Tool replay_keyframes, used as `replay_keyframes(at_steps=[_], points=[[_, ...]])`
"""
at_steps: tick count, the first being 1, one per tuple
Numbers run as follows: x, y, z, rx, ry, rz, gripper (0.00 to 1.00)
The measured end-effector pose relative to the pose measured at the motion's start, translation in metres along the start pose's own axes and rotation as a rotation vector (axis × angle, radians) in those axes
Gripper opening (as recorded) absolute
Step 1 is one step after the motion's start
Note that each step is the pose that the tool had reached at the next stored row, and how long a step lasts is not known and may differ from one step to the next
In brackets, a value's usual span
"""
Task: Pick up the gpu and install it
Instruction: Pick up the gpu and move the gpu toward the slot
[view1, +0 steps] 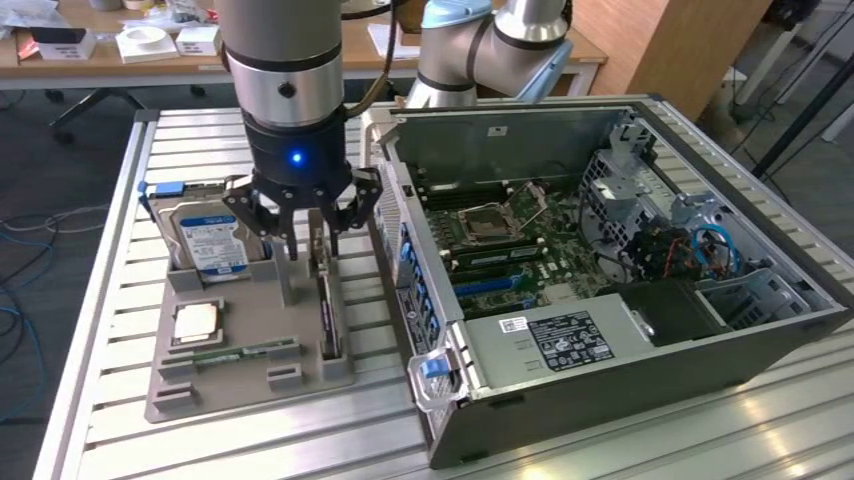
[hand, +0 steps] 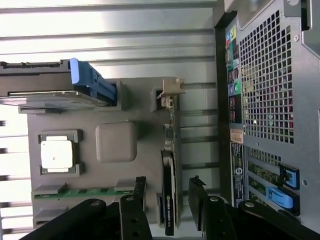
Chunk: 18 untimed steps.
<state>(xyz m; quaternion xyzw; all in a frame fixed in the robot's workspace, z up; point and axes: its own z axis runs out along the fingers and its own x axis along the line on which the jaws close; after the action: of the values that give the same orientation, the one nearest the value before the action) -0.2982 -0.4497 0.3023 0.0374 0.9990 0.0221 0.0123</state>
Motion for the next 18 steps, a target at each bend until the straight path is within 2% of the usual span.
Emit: replay_keyframes(at_steps=[7,12,18], points=[[0.0,-0.0007,0.0112,0.0,0.0002,0.0,0.47],[0.0,-0.0016,0.0117,-0.0001,0.0004,0.0,0.47],[-0.001,-0.0105,0.0113,0.0001,0.0013,0.0,0.47]])
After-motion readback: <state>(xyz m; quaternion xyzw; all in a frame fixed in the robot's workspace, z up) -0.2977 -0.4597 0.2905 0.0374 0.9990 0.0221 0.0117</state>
